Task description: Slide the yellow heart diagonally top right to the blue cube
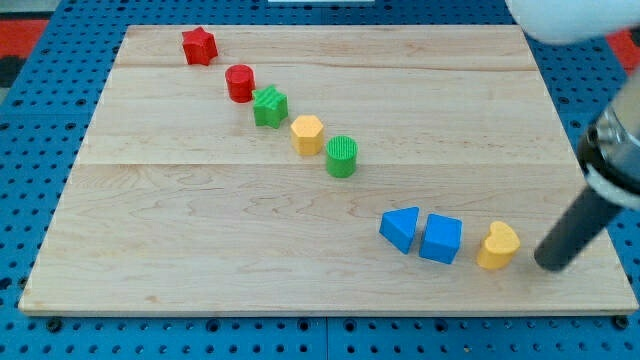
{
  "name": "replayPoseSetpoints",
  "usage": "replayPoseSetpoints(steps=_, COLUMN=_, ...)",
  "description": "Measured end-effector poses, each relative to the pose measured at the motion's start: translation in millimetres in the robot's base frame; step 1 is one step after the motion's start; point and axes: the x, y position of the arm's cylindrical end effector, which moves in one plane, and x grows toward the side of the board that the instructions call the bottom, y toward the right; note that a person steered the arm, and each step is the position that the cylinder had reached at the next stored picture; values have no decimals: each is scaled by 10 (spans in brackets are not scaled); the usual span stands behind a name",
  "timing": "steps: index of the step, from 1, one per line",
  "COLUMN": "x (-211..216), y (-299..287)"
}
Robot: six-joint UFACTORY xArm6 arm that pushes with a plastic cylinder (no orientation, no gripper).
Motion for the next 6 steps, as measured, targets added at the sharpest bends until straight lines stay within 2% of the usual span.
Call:
replayPoseSetpoints(steps=1, x=64, y=197)
replayPoseSetpoints(steps=2, x=550, y=144)
replayPoseSetpoints(steps=3, x=228, y=-317)
replayPoseSetpoints(steps=4, x=-509, y=-214)
replayPoseSetpoints(steps=5, x=-845, y=-165)
replayPoseSetpoints(steps=6, x=-318, y=506)
